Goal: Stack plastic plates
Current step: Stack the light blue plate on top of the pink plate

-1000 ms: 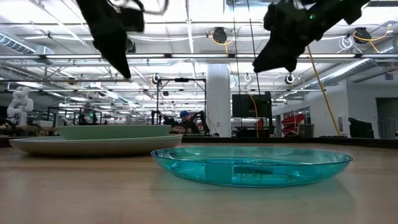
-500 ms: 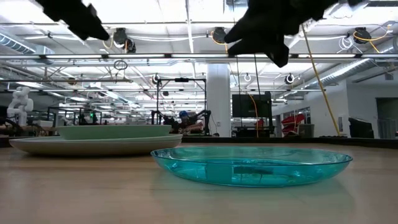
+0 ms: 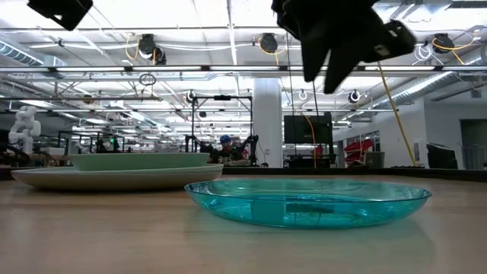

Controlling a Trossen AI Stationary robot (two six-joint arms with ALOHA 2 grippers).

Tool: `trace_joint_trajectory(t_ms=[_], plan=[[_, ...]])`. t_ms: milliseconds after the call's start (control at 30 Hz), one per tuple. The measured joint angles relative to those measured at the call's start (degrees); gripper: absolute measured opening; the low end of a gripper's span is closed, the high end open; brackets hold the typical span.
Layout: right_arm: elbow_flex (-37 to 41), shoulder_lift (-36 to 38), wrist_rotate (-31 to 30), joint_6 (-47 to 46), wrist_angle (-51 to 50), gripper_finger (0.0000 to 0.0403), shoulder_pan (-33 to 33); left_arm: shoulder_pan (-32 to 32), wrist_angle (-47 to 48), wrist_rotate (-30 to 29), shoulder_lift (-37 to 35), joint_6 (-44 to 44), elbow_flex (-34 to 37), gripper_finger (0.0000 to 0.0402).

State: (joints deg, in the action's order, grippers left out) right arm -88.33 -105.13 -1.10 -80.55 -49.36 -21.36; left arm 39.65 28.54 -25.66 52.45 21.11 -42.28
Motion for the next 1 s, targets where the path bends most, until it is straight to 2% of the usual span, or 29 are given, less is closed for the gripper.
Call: trace_joint_trajectory(t_ms=[167, 267, 367, 567, 1000], plan=[[-2.2, -4.1, 8.0, -6.6, -4.1, 0.0109, -0.6, 2.9, 0.3, -1.4, 0.0, -0.4, 0.0, 0.0115], [-2.2, -6.1, 10.2, -8.8, -9.9, 0.0109, -0.5, 3.9, 0.3, -1.6, 0.0, -1.6, 0.0, 0.0115], [-2.1, -8.1, 10.4, -8.8, -13.4, 0.0109, -0.2, 4.5, 0.4, -1.6, 0.0, -3.4, 0.0, 0.0115], [-2.2, -9.9, 8.6, -8.8, -8.8, 0.0109, 0.0, 4.4, 0.5, -1.6, 0.0, -5.0, 0.0, 0.0115], [-2.1, -13.8, 8.8, -8.7, -8.7, 0.0109, 0.2, 4.4, 3.1, -1.6, 0.0, -6.0, 0.0, 0.0115]])
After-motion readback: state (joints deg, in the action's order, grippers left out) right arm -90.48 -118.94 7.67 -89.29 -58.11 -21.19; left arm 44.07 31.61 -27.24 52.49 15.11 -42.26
